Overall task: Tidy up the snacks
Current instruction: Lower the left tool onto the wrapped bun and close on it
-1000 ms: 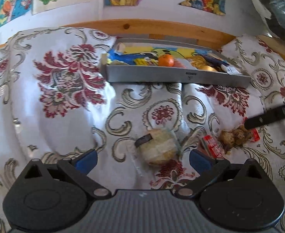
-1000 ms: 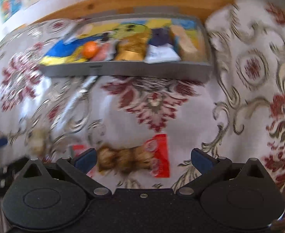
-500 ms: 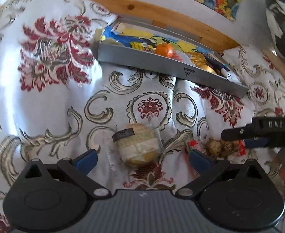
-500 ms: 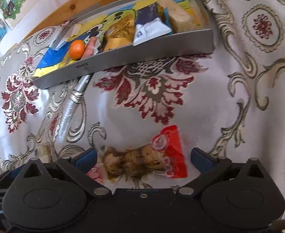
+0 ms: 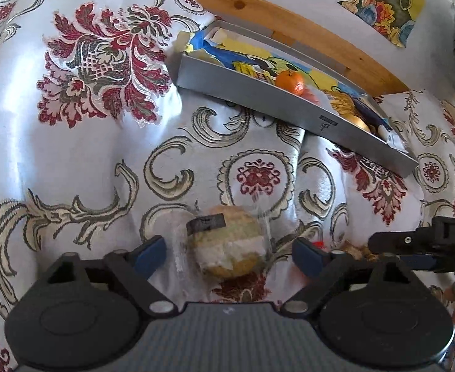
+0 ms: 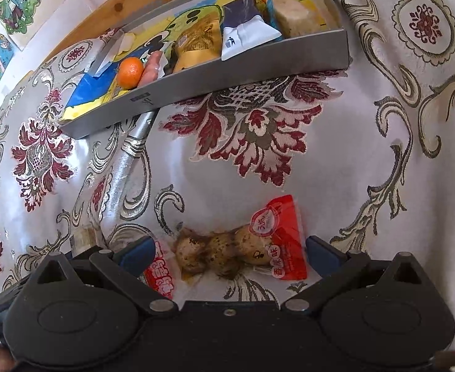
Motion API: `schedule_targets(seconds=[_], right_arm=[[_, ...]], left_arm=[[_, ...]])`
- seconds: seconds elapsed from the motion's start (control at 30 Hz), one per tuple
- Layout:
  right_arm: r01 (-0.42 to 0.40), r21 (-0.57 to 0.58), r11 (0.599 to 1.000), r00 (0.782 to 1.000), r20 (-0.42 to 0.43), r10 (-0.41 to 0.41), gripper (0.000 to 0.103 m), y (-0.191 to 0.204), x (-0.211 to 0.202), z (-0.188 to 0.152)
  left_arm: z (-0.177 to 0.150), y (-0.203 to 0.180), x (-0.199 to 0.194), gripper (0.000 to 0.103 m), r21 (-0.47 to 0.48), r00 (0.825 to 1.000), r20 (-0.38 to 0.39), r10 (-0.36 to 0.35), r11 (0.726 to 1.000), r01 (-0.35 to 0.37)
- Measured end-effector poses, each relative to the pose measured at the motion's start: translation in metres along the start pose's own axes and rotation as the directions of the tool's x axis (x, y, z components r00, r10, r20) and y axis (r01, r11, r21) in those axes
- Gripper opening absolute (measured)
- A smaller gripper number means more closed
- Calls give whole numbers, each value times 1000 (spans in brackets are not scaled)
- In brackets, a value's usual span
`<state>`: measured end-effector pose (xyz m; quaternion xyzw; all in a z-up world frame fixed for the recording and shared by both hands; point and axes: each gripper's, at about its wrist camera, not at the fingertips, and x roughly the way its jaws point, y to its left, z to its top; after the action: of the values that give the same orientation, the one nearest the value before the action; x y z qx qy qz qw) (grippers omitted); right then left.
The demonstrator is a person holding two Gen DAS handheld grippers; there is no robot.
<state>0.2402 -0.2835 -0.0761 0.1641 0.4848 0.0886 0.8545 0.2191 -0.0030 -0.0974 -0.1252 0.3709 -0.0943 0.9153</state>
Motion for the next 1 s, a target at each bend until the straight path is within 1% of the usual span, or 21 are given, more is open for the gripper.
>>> schedule_targets(seconds=[0.07,0.23,0.3,0.53,0.7,0.9,1.0], right_arm=[[1,2,1000,1000,0,-1,102,0,0,0],[8,-10,1000,1000,1,-8,102,1,0,-1],[11,-15,1000,1000,2,-11,102,2,0,-1],[-3,-2,1000,1000,-2,3,102,1,-2,-5],[-43,18,999,999,-21,43,102,1,-7,-11],[-101,17,995,991,-85,102,102,7,-16,-23],[-112,-27,993,987,-120,108,102,16,-24,-31]], left_arm=[[-1,0,1,78,16,1000,3,22,1000,-22],[-4,-1,-1,69,52,999,13,43,998,-43],[-5,-1,-3,62,61,999,15,47,997,-48],[-13,-1,-16,59,73,999,16,46,996,-47],[-19,-2,-30,58,40,999,3,45,998,-45],[-28,-7,-50,58,14,998,10,56,998,-56],[-32,-9,-59,58,-3,998,21,59,998,-59]])
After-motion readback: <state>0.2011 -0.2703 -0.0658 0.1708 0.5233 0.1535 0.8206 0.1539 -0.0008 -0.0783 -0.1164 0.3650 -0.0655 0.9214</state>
